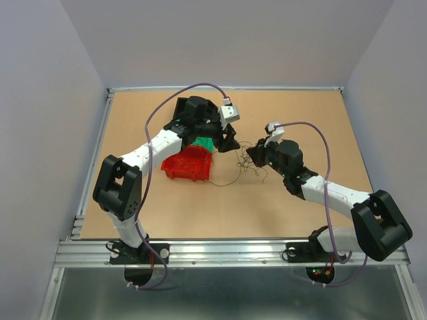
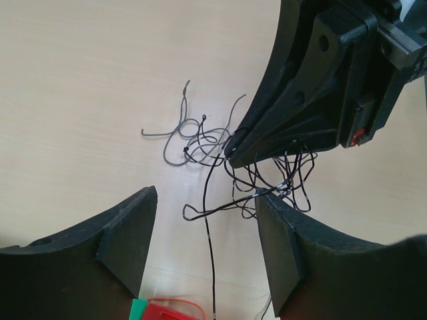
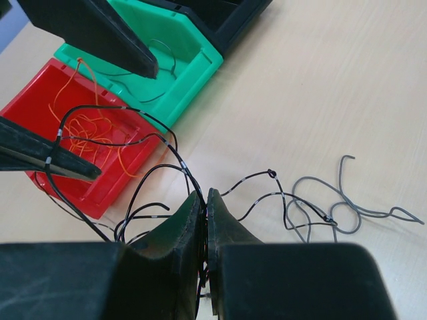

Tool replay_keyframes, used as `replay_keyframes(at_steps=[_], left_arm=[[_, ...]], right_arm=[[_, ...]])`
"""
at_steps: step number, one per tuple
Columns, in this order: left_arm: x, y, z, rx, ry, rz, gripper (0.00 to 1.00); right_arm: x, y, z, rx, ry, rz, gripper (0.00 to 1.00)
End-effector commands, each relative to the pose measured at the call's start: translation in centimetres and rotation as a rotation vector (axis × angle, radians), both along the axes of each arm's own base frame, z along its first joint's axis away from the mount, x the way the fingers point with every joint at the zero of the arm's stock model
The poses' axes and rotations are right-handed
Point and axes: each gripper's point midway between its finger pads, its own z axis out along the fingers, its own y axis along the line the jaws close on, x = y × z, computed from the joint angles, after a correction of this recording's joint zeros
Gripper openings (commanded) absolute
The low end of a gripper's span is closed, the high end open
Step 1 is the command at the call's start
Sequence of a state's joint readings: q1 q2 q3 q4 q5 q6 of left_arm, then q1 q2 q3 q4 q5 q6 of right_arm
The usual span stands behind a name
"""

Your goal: Untangle the cables

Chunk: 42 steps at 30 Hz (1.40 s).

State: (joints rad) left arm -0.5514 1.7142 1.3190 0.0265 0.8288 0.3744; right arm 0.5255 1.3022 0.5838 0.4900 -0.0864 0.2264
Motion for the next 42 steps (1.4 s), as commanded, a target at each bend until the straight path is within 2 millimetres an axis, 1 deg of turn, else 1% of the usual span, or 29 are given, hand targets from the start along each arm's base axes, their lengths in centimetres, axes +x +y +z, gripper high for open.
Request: replay_keyframes(at_steps=[1,6,10,14,16,17,19,20,22,23,27,28,30,34,35,36,37,38,39,41,42], left_arm=[[-0.6,-0.8,1.4,-0.02,-0.038,-0.065,0.72],[-0.1,-1.1,0.7,0.001,-0.045,-0.046,0.73],[0.4,-0.9,0.4,0.017,-0.05,-0.016,0.73],[0.9,-1.0,0.3,0.026,-0.061,0.008,0.68],[1.2,-1.0,0.2,0.03,-0.062,0.021,0.59],[1.3,-1.1,0.1,0.029,-0.062,0.025,0.46],[1.6,-1.1,0.1,0.029,-0.067,0.039,0.31],[1.7,-1.2,0.1,0.028,-0.064,0.044,0.19],[2.0,-1.2,0.1,0.027,-0.069,0.055,0.08],[2.0,-1.3,0.1,0.026,-0.067,0.06,0.0],[2.0,-1.1,0.7,0.017,-0.092,0.078,0.0],[2.0,-1.0,0.6,0.016,-0.099,0.087,0.0],[1.8,-0.9,1.3,0.005,-0.122,0.094,0.0],[1.8,-0.4,1.7,0.006,-0.146,0.113,0.0],[1.8,-0.3,1.6,0.005,-0.145,0.117,0.0],[1.7,-0.3,2.0,0.001,-0.155,0.122,0.0],[1.8,-0.2,2.1,0.002,-0.16,0.13,0.0],[1.7,0.0,2.1,0.004,-0.163,0.134,0.0],[1.6,0.2,2.8,-0.004,-0.179,0.14,0.0],[1.6,0.5,3.0,-0.006,-0.205,0.164,0.0],[1.2,0.6,3.9,-0.02,-0.23,0.168,0.0]], right_arm=[[0.8,1.5,6.1,0.072,-0.159,0.038,0.01],[0.3,2.0,6.6,0.077,-0.17,0.069,0.01],[-0.2,2.3,6.7,0.08,-0.172,0.095,0.0],[-0.4,2.5,6.9,0.082,-0.176,0.105,0.01],[-0.6,2.6,6.9,0.082,-0.177,0.11,0.0],[-0.6,2.6,6.9,0.08,-0.176,0.113,0.01],[-0.7,2.7,6.9,0.081,-0.178,0.117,0.01],[-0.8,2.8,6.9,0.081,-0.176,0.122,0.01],[-0.8,2.7,6.8,0.079,-0.176,0.124,0.01],[-0.9,2.8,6.8,0.081,-0.175,0.125,0.01],[-0.8,2.5,6.6,0.079,-0.17,0.106,0.01],[-0.5,2.1,6.4,0.077,-0.157,0.077,0.01],[-0.4,1.8,6.0,0.062,-0.133,0.055,0.0],[-0.1,1.0,5.6,0.059,-0.107,0.005,0.0],[0.2,0.6,5.5,0.053,-0.1,-0.029,0.01],[0.2,0.3,4.9,0.04,-0.077,-0.045,0.07],[0.7,-0.3,4.8,0.031,-0.074,-0.085,0.09],[0.8,-0.6,4.5,0.023,-0.066,-0.102,0.09],[0.9,-0.8,4.4,0.021,-0.06,-0.118,0.09],[1.4,-1.8,3.7,0.008,-0.044,-0.187,0.09],[1.6,-2.3,3.3,-0.005,-0.031,-0.217,0.08]])
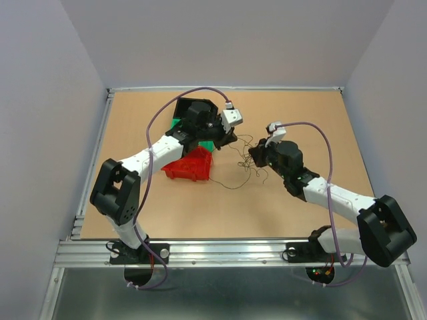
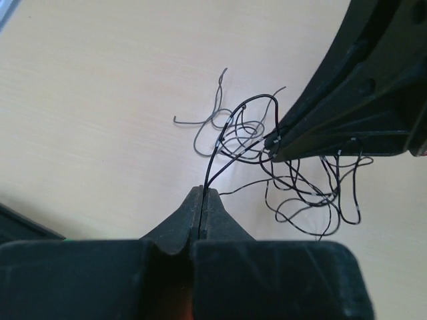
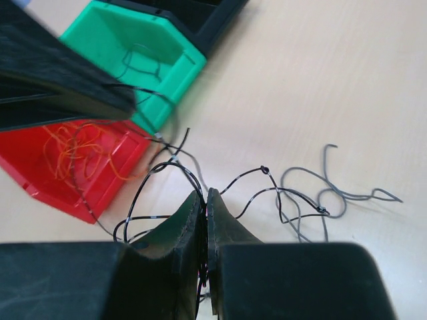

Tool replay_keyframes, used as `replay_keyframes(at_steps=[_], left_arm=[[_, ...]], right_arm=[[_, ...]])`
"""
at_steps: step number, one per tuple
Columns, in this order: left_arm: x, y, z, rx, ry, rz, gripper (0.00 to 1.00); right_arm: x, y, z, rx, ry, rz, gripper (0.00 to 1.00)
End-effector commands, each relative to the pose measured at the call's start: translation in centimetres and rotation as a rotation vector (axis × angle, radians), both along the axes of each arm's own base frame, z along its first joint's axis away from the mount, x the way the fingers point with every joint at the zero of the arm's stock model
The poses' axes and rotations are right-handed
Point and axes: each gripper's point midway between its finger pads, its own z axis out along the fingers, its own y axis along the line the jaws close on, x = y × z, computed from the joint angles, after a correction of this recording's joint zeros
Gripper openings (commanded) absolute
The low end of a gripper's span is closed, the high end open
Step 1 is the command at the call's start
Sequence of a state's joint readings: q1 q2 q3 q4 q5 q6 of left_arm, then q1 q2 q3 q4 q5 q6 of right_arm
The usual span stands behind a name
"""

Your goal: Untangle the cables

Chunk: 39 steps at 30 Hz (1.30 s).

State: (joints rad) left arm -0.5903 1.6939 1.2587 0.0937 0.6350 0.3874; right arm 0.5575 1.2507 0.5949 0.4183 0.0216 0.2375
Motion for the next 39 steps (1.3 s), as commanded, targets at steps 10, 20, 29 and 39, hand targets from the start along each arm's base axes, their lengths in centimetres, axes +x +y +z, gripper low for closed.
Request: replay_keyframes(at_steps=[10,20,29,39], left_arm=[[-1.7,1.3,7.9,-0.088,-0.22,0.096,0.0],[-2.0,0.1,6.6,-0.009,-0.185,0.074,0.2],[-1.5,-1.5,5.3,-0.009,-0.174,0.027,0.73],[-1.8,-1.4,5.4,-0.017,-0.202,0.012,0.83]], right_arm=[[3.5,-8.2,-0.1,-0.11,-0.002,-0.533,0.11],[3.2,-5.7,1.3,-0.069,-0.045,-0.378,0.06],[-0.1,0.3,4.3,0.028,-0.078,0.018,0.06],[-1.7,3.1,4.4,0.024,-0.074,0.173,0.06]])
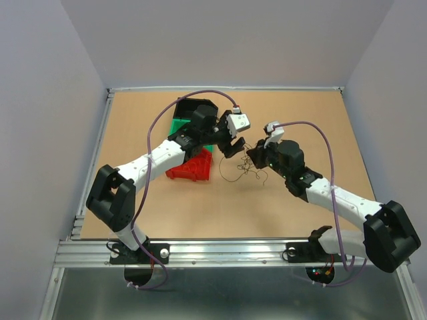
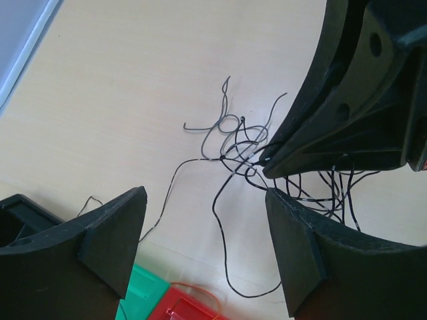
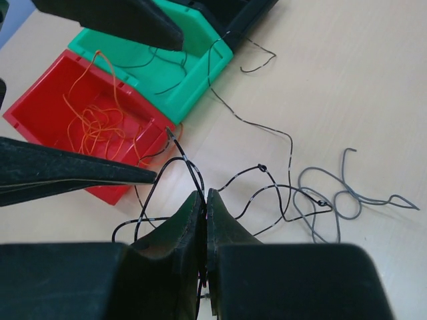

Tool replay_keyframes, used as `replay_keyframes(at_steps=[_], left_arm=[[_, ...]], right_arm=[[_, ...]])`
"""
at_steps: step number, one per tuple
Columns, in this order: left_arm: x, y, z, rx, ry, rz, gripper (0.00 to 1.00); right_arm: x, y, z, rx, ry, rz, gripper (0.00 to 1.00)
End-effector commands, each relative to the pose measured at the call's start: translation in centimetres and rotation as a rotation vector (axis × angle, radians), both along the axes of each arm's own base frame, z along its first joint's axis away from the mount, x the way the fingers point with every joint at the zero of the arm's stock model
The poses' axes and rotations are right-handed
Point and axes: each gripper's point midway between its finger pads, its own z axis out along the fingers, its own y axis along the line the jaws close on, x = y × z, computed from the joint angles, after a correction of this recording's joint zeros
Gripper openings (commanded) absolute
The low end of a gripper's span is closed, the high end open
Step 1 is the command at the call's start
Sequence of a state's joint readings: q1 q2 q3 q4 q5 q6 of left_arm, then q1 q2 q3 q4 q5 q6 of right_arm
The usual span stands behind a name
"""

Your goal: Untangle the cables

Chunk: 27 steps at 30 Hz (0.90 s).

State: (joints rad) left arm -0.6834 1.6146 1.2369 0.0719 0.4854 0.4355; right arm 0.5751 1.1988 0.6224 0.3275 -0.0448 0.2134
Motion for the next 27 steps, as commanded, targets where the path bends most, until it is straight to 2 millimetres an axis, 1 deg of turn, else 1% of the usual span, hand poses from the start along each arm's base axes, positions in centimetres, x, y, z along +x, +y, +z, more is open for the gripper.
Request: replay_keyframes(at_steps=[1,5,8,9,12,18,20,23,27], left_arm=[[0.2,-0.4,3.6,-0.062,-0.096,-0.013,0.82],[0.7,-0.4,3.1,-0.049,-0.099,-0.002,0.77],[0.7,-0.7,2.8,-0.042,-0.102,-0.011,0.71],[0.8,-0.6,2.5,-0.033,-0.108,-0.007,0.67],[0.7,-0.6,2.0,-0.016,-0.114,-0.009,0.62],[0.3,-0.4,1.0,0.013,-0.133,-0.022,0.58],[0.0,-0.6,0.7,0.021,-0.134,-0.035,0.58],[-0.3,-0.5,0.6,0.022,-0.134,-0.042,0.63],[-0.7,0.1,0.5,0.037,-0.157,-0.051,0.73]], right_arm=[[-0.1,2.1,3.3,0.039,-0.079,0.093,0.06],[-0.5,2.6,3.5,0.038,-0.082,0.117,0.06],[-0.7,2.9,3.6,0.039,-0.083,0.131,0.06],[-0.8,2.9,3.7,0.041,-0.084,0.132,0.06],[-0.8,2.9,3.8,0.042,-0.089,0.131,0.06],[-0.6,2.6,4.0,0.047,-0.085,0.109,0.06],[-0.7,2.6,4.3,0.053,-0.089,0.108,0.06],[-0.5,2.3,4.4,0.05,-0.091,0.09,0.06],[-0.5,2.2,4.4,0.05,-0.09,0.085,0.06]])
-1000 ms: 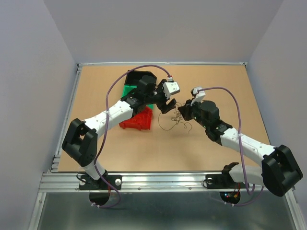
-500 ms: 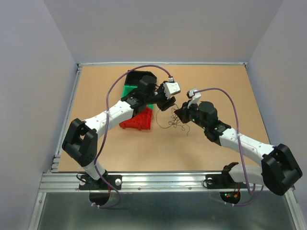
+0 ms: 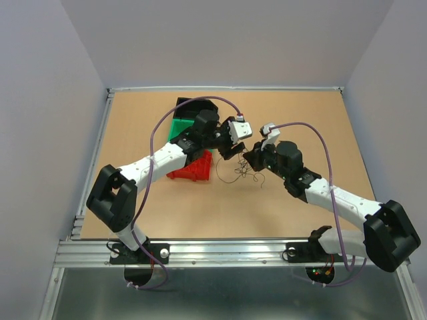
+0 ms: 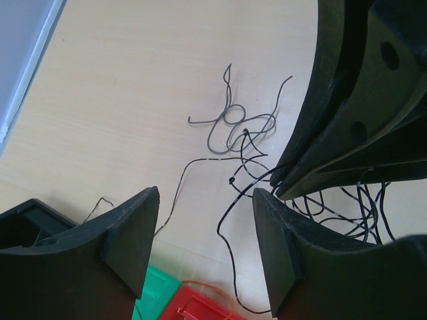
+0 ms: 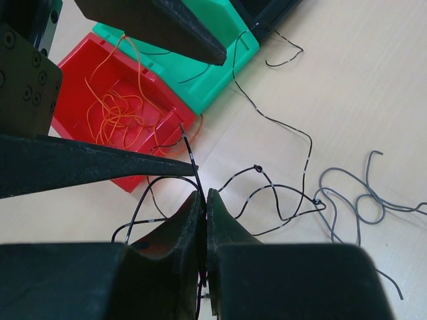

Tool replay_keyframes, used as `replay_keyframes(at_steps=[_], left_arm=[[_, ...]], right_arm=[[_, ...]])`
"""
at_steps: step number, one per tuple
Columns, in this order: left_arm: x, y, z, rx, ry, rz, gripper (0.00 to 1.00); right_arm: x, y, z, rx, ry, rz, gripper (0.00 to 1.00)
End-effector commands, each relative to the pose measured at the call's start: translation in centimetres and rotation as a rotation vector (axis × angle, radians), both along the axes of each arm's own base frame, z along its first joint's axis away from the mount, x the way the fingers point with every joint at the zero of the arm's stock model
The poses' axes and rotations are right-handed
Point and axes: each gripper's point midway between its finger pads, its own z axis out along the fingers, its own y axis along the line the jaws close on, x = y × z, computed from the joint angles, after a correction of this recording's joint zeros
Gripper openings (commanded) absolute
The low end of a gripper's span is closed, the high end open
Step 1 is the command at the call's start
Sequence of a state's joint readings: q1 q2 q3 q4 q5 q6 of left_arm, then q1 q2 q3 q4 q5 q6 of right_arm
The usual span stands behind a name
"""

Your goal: Untangle the cables

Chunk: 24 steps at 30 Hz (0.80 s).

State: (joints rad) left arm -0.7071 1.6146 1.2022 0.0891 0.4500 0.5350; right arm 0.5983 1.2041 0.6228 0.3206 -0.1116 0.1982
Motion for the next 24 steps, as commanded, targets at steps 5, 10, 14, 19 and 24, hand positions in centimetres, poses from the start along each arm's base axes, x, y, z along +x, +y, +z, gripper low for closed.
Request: replay_keyframes(at_steps=[5,10,14,19,24], left_arm=[[-0.5,0.3,1.3,-0.011,-0.079,-0.021,0.74],[-0.2,-0.8,0.1,0.004,-0.036,-0.042,0.63],[0.1,-1.1,0.3,-0.013,-0.045,-0.034,0.4],[0.5,-0.8,1.9,-0.052,-0.057,0.013,0.0],[0.8,0.6,4.1,-0.089,-0.104,0.094,0.0]], right_arm=[[0.6,0.8,4.8,0.064,-0.098,0.004,0.06],[0.2,1.1,5.1,0.077,-0.104,0.034,0.06],[0.2,1.0,4.8,0.072,-0.101,0.029,0.06],[0.8,0.0,3.8,0.057,-0.093,-0.038,0.09],[3.5,-4.1,1.6,0.008,-0.066,-0.337,0.14]])
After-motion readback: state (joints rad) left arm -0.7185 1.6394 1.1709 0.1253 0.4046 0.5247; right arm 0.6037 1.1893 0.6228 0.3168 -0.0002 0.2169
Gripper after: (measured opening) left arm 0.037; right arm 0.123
